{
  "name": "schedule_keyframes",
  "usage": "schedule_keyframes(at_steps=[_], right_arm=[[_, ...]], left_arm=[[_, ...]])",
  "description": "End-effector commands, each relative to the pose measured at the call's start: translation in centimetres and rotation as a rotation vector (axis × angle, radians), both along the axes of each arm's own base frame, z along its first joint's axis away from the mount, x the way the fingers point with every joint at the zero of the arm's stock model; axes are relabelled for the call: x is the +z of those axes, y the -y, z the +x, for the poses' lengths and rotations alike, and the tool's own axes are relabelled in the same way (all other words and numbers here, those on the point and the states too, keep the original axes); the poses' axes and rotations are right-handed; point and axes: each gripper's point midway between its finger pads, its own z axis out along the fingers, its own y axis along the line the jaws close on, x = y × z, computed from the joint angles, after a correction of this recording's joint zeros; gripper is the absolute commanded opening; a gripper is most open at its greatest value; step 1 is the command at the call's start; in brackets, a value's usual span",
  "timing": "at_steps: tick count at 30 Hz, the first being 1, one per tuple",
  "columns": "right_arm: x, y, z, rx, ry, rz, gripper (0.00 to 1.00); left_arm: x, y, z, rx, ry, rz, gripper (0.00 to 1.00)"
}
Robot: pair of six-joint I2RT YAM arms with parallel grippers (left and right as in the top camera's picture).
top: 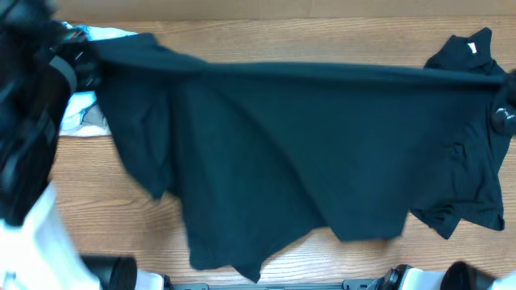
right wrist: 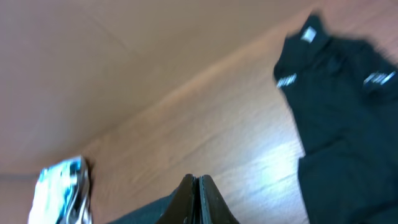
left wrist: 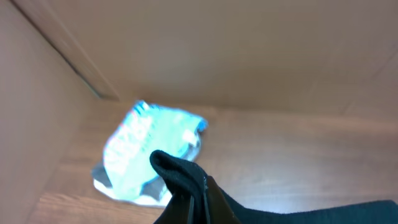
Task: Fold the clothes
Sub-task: 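Lift the black shirt with both grippers and swing it flat over the table, then lower the shirt onto the table and release both grippers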
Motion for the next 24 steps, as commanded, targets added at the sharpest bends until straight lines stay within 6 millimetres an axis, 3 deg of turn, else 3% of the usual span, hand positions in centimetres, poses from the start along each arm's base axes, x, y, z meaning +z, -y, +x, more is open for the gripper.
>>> schedule_keyframes(at_steps=[1,8,16,21,24], right_arm=[[-5.3,1.9,5.4,0.038,-0.134,0.006,0.04],[-14.0,1.1,13.4,0.129,-0.281,0.040,0.04],[-24.5,0.8,22.7,0.123,-0.364,-0.024,0.04],[-28.8,0.2,27.6,0.134,-0.311,-0.044,0.04],[-30.1,-0.6,30.2,0.150,-0.252,-0.062,0.04]], left_arm=[[-5.1,-1.1,5.6,0.080,-0.166,0.043,0.04],[-14.7,-0.5,14.5,0.076,-0.386,0.067,0.04],[-26.0,0.4,23.6,0.060,-0.492,0.065,0.04],[-31.3,0.8,28.2,0.085,-0.464,0.033,0.04],[-32.9,1.0,30.4,0.092,-0.418,0.016,0.04]])
